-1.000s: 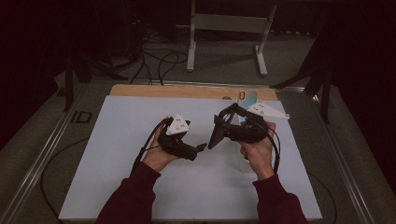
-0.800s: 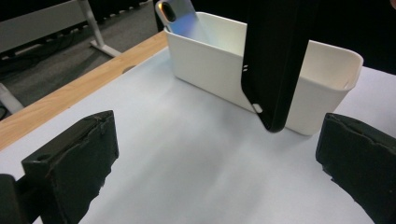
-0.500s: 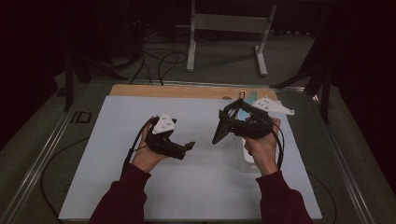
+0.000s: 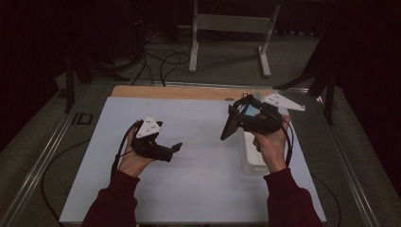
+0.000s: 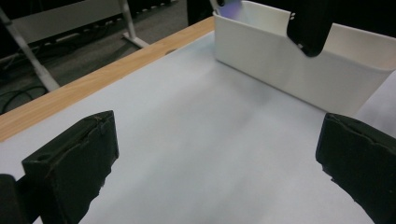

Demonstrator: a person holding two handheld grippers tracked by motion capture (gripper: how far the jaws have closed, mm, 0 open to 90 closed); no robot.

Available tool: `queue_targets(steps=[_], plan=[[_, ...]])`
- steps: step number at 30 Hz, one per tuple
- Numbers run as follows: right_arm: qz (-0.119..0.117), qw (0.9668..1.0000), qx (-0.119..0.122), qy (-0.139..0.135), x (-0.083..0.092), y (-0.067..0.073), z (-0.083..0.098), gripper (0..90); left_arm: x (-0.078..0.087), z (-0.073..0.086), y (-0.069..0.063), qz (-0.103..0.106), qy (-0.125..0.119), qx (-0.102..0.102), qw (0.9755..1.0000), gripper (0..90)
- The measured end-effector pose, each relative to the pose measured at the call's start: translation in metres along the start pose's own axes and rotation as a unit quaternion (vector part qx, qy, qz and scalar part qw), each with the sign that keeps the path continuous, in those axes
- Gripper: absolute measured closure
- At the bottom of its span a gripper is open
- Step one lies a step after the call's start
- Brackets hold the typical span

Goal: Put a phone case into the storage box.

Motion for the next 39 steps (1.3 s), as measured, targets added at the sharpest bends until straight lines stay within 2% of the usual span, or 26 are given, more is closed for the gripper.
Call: queue_targets(steps=[11,19,22,31,39], plan=[[0.024,0.9997,-0.001,0.002,-0.001,-0.019,-0.002,15.4,0.009,0.018,0.021,-0.033,0.012,0.003,0.9994,0.0],[0.039,0.9992,-0.008,0.003,-0.001,-0.032,-0.001,15.5,0.019,0.024,0.035,-0.049,0.009,0.015,0.9986,0.0],[0.046,0.9989,-0.006,0.005,-0.001,-0.036,-0.001,15.5,0.023,0.029,0.042,-0.064,0.015,0.013,0.9978,0.0],[0.062,0.9980,-0.009,0.008,-0.002,-0.047,-0.001,15.6,0.029,0.035,0.052,-0.079,0.011,0.019,0.9966,0.0],[0.081,0.9966,-0.008,0.012,-0.003,-0.059,0.000,15.6,0.035,0.042,0.062,-0.102,0.013,0.023,0.9944,0.0]])
Point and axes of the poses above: each handheld gripper's, and its own axes: x roughly backward along the jaws, z roughly out of its underside, y roughly to its left, the point moved 9 cm from there along -x, roughly forward along the jaws, and after that the axes turned 10 degrees about x, right-handed, at the moved point
